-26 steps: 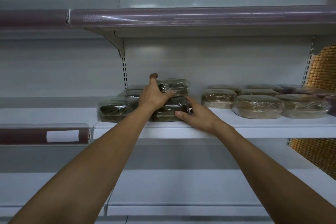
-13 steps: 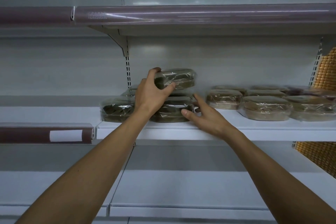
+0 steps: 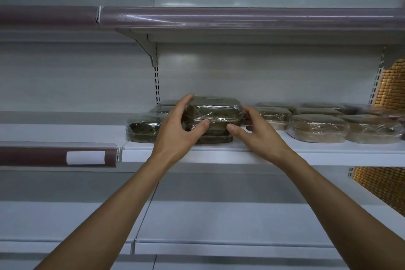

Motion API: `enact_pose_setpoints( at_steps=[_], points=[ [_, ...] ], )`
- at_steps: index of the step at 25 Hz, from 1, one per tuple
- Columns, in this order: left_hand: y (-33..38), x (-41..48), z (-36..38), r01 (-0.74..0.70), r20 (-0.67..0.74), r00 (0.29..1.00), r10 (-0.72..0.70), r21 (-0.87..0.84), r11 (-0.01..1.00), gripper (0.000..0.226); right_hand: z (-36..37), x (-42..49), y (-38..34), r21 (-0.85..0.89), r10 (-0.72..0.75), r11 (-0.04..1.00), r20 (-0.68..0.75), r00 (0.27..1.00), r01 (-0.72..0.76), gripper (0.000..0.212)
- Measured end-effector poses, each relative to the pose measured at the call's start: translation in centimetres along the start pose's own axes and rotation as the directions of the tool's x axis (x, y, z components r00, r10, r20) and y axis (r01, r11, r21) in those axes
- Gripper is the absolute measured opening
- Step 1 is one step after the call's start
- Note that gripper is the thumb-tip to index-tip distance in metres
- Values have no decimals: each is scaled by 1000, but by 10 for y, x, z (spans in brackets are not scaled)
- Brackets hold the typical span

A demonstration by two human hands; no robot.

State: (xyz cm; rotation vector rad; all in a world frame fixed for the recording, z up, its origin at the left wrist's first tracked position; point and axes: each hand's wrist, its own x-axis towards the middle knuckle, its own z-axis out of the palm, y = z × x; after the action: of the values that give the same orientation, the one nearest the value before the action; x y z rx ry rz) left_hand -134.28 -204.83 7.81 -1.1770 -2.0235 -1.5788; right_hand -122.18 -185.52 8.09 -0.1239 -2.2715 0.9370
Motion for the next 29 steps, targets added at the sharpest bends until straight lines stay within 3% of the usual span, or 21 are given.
enact_pose_setpoints(
  at_steps=[6,9,12,16,19,29],
  points=[
    [8,-49,-7,24,11,1000,-24,4,1000,94,-8,-44,-29,-89,-40,995,88,995,48,70],
    [10,-84,-15,40,24,999,-40,-1,999,94,-2,-72,-37,-97,-47,994,111,993,57,67],
    [9,-114,-19,58,42,997,-58,-6,998,93,12,-96,-35,-127,-21,991,124,992,37,81],
    [-5,-129,-23,111,75,991,-113,29,993,97,29,-108,-27,-129,22,992,161,987,-1,75],
    [-13,-142,-24,148,101,983,-156,87,985,104,44,-119,-15,-179,52,984,180,982,-19,92],
    [-74,-181,0,322,262,897,-356,166,932,101,95,-147,45,-237,162,967,291,943,-93,91]
  ],
)
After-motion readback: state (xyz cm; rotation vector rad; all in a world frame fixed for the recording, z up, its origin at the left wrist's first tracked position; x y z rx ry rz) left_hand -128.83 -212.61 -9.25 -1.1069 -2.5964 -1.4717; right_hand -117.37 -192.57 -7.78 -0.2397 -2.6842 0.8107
